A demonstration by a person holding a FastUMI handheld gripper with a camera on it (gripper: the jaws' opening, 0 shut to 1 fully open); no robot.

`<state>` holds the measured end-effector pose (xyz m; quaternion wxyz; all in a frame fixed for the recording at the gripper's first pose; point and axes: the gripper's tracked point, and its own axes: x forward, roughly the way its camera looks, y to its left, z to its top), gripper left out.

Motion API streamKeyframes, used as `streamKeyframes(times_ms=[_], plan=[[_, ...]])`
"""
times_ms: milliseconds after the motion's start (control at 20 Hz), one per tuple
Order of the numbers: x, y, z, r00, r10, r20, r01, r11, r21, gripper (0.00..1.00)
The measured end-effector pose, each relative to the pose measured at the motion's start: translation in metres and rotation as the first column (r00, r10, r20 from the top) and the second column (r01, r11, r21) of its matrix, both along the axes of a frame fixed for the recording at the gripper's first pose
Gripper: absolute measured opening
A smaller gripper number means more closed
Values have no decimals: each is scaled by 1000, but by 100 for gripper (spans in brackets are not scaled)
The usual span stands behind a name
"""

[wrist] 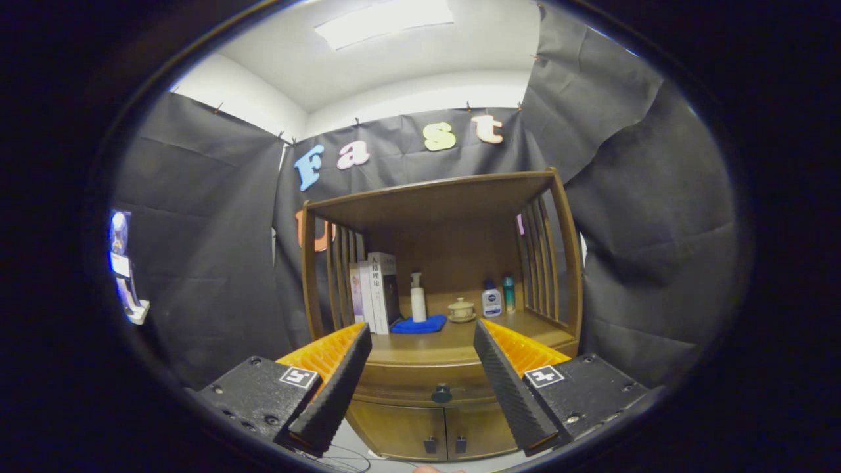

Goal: Pull open the drawer, take out the items inside it, and place them on the countertop above the cabinet.

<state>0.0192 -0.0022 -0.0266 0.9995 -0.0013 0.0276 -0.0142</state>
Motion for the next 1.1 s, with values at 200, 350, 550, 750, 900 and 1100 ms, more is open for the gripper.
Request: streamKeyframes(times_ms=[200,350,550,750,900,1100], plan=[[19,-1,-32,999,-10,-53,10,1000,4,99],[35,-1,-63,996,-4,-91,3,1000,-5,99],[61,-7,-101,991,-12,-135,6,999,-46,97],[85,-14,-132,985,-29,-172,19,998,-57,91],[108,-22,-157,979,-55,-195,44,997,-61,83],[126,-32,-186,975,-88,-206,84,996,-28,72]])
